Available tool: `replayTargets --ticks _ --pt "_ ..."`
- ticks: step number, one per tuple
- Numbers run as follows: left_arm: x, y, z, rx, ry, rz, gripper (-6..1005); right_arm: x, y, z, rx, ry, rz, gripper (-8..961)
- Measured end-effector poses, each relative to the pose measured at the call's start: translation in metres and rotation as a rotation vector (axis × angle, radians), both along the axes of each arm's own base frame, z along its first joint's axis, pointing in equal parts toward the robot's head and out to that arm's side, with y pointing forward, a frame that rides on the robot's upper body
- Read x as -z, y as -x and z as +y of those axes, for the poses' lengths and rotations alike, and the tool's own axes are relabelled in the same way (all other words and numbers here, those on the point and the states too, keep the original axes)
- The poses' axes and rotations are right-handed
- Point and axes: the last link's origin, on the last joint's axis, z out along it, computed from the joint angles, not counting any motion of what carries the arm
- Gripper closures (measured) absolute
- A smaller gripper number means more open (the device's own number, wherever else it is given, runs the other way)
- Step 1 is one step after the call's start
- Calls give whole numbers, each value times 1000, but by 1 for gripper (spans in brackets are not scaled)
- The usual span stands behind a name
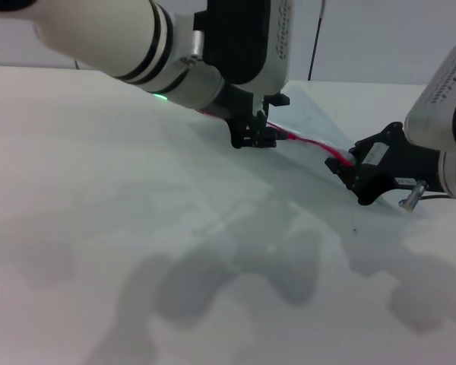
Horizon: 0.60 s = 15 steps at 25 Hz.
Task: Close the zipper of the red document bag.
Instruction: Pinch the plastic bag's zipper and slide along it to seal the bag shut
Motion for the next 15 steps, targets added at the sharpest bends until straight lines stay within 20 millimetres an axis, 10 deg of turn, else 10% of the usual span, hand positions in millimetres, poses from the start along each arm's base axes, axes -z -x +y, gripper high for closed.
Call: replayTargets --ticks 15 --pt "5 -1 -3 -10 30 -31 569 -4 8 -3 -25 -7 6 904"
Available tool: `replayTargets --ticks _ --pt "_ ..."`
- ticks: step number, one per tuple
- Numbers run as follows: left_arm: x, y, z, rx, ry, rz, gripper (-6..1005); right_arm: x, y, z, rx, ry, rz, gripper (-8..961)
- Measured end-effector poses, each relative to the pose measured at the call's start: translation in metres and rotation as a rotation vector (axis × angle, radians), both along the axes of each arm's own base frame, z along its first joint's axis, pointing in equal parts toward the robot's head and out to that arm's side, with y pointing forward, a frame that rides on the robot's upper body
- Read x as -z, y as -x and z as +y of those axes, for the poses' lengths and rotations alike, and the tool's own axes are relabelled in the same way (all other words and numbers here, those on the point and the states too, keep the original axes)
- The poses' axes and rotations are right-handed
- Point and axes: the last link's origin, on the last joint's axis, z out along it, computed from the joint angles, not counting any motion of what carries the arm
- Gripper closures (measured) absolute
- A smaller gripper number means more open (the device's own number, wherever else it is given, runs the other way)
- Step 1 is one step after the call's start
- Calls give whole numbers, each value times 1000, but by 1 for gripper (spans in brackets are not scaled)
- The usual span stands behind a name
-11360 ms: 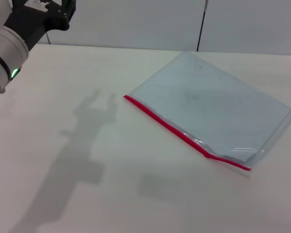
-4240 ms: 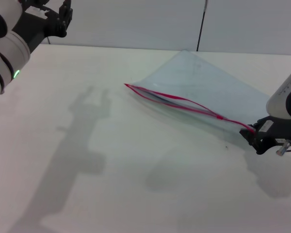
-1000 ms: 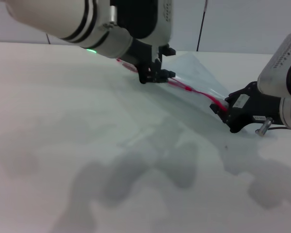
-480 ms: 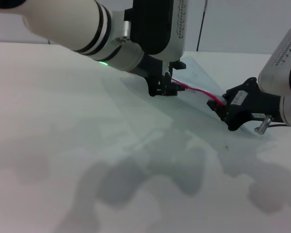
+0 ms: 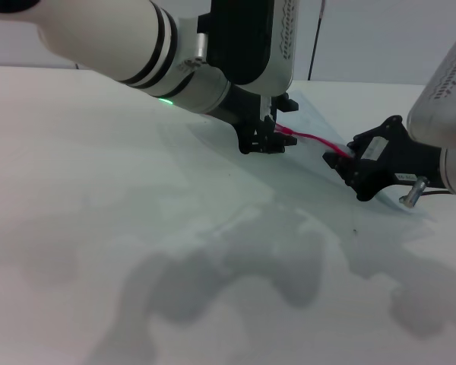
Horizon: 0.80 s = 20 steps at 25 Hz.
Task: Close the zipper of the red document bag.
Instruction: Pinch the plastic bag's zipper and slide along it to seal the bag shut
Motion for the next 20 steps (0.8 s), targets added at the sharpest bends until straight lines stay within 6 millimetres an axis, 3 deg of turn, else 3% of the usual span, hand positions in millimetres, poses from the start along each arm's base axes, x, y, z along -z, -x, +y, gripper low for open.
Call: replayTargets --ticks 10,15,20 --pt "1 1 1 -13 3 0 570 -3 5 -3 -16 1 1 903" --pt "1 0 2 -10 -2 -6 640 -3 5 -3 -16 1 0 903" --pt "4 0 3 -19 6 -23 645 -3 5 -3 -17 1 0 903"
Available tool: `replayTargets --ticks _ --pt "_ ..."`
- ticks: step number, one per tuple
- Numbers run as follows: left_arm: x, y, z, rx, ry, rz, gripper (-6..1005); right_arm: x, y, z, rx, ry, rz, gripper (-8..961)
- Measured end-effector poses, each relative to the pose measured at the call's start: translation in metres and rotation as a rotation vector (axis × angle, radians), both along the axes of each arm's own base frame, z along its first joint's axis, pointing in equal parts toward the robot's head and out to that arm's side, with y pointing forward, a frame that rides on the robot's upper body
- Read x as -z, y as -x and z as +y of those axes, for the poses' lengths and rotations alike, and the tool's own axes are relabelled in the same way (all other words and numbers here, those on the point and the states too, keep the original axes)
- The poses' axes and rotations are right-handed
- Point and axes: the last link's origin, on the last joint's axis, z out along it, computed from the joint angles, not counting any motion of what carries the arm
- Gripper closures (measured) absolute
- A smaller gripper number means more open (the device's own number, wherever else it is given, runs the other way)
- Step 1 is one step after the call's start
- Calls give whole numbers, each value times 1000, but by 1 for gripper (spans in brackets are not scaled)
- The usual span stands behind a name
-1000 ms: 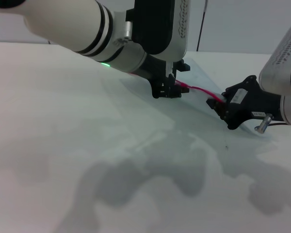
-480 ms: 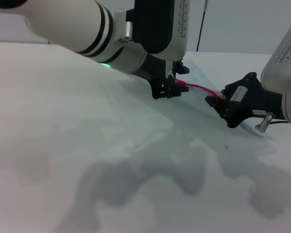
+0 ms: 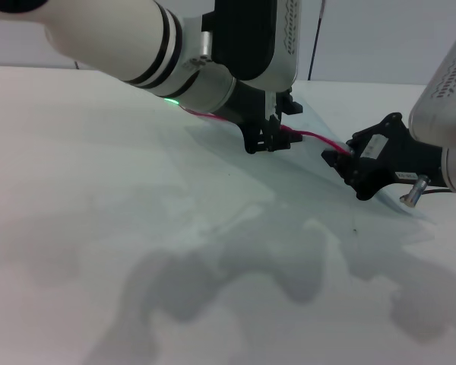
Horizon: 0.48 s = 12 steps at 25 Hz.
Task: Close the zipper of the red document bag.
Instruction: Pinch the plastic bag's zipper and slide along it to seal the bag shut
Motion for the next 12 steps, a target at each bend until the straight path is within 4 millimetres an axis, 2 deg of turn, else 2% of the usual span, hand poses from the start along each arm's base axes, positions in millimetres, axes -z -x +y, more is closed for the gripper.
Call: replayTargets --ticks 12 --pt "5 2 1 -11 18 9 678 -1 3 -1 -8 -4 3 903"
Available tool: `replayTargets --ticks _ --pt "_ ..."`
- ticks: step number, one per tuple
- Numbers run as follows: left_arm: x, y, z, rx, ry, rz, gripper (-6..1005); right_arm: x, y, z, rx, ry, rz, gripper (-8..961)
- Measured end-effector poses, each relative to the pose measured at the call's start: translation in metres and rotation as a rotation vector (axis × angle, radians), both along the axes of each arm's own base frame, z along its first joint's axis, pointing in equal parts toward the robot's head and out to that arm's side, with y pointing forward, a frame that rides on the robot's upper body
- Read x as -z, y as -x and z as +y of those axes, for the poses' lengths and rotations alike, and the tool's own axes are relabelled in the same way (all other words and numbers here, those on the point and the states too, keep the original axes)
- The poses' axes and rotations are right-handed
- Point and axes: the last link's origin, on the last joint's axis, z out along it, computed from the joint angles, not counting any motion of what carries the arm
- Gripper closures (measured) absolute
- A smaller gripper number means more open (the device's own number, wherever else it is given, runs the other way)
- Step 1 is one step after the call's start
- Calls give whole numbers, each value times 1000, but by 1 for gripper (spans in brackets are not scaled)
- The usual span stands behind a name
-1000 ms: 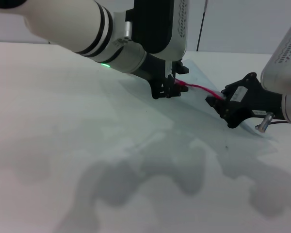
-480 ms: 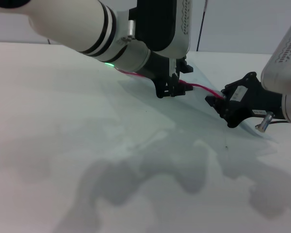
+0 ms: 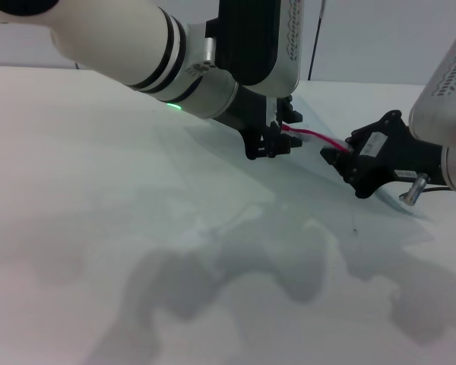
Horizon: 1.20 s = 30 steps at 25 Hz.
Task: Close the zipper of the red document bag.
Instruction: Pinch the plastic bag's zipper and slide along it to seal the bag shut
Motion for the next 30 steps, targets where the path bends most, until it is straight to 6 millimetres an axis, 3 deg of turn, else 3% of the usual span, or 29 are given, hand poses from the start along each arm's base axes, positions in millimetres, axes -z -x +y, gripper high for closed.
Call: replayTargets --ticks 8,18,30 --pt "2 -1 0 -6 15 -11 701 0 -2 0 6 2 -2 903" --pt "3 -1 1 -10 13 -9 826 0 -3 1 9 1 -2 903" --pt "0 0 3 -25 3 -16 889 -1 -4 2 13 -6 0 900"
